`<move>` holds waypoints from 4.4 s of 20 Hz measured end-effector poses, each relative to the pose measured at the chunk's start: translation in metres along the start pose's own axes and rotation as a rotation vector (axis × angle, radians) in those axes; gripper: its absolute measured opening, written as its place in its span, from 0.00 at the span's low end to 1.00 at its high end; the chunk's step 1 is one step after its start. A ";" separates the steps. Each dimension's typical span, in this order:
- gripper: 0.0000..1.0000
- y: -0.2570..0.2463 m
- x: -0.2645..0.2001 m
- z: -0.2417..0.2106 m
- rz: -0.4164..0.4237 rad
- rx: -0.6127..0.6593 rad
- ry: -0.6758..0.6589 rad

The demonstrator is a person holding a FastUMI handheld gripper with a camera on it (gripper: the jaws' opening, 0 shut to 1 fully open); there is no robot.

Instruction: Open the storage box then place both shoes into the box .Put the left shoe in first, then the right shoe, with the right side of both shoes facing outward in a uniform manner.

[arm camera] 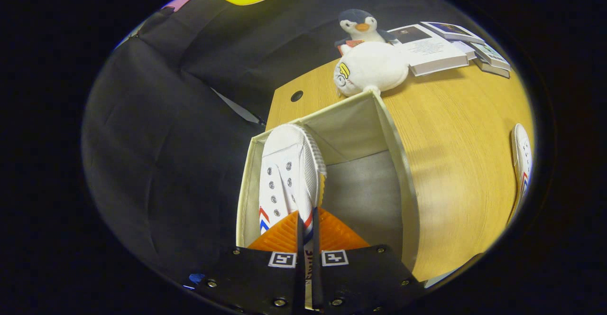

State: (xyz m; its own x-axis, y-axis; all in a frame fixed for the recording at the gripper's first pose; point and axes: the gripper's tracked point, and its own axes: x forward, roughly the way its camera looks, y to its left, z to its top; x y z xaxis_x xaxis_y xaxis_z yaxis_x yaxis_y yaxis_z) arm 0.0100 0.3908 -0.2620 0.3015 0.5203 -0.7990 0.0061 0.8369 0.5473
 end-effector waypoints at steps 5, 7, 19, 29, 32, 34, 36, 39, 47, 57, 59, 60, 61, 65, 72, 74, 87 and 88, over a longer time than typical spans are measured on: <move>0.05 -0.004 0.017 -0.019 -0.033 -0.029 0.059; 0.05 -0.004 0.020 -0.021 -0.041 -0.037 0.058; 0.97 0.002 -0.076 0.038 0.059 -0.272 -0.186; 0.98 -0.105 -0.157 0.069 -0.084 -0.249 -0.304; 0.98 -0.146 -0.175 0.074 -0.127 -0.204 -0.321; 0.98 -0.172 -0.186 0.076 -0.156 -0.178 -0.333; 0.98 -0.198 -0.196 0.078 -0.187 -0.154 -0.341; 0.98 -0.235 -0.204 0.079 -0.235 -0.128 -0.351; 0.98 -0.324 -0.204 0.058 -0.398 -0.159 -0.282; 0.98 -0.387 -0.196 0.026 -0.478 -0.141 -0.171; 0.98 -0.397 -0.194 0.020 -0.499 -0.146 -0.145; 0.98 -0.399 -0.192 0.017 -0.504 -0.148 -0.132; 0.98 -0.403 -0.190 0.014 -0.509 -0.152 -0.119; 0.98 -0.419 -0.183 -0.003 -0.560 -0.194 -0.046; 0.84 -0.420 -0.172 -0.009 -0.519 -0.173 -0.017; 0.80 -0.418 -0.168 -0.009 -0.497 -0.169 -0.014; 0.00 -0.408 -0.174 -0.007 -0.449 0.000 -0.086; 0.00 -0.405 -0.177 -0.005 -0.441 0.019 -0.093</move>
State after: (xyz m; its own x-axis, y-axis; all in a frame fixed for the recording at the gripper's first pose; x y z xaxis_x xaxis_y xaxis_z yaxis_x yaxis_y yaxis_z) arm -0.0503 -0.0391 -0.3438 0.3505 0.0960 -0.9316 0.1704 0.9716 0.1642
